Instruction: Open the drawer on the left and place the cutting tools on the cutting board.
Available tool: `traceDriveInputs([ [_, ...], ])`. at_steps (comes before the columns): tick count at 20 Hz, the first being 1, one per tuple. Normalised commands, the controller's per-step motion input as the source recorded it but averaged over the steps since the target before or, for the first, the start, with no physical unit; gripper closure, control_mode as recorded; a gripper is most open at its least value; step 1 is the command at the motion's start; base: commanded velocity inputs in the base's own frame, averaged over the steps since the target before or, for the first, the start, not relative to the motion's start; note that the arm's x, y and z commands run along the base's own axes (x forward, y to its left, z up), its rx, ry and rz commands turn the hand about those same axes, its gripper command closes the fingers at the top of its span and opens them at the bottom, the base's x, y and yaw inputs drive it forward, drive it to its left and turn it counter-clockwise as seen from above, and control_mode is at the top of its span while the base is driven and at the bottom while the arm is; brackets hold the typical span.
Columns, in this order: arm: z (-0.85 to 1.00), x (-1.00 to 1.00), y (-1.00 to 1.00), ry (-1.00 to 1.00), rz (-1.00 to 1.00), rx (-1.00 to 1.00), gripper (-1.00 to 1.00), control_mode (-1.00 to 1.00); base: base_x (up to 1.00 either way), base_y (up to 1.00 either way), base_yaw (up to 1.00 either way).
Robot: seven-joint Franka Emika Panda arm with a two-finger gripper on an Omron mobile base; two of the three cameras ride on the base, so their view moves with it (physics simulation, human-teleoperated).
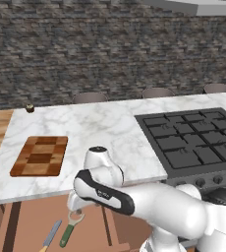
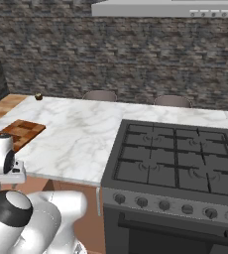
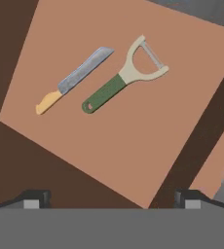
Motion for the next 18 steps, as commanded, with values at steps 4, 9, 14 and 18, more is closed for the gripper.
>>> traceDriveInputs([
  [4, -0.11, -0.05, 0.11, 0.00, 0.00, 0.03, -1.00, -1.00, 0.00, 0.00, 0.00],
  [9, -0.19, 0.00, 0.06, 0.00, 0.00, 0.05, -1.00, -1.00, 0.00, 0.00, 0.00],
  [14, -0.04, -0.01, 0.03, 0.00, -0.01, 0.03, -1.00, -1.00, 0.00, 0.00, 0.00],
  [18, -0.10, 0.00, 0.03, 0.00, -0.01, 0.00, -1.00, -1.00, 0.00, 0.00, 0.00],
])
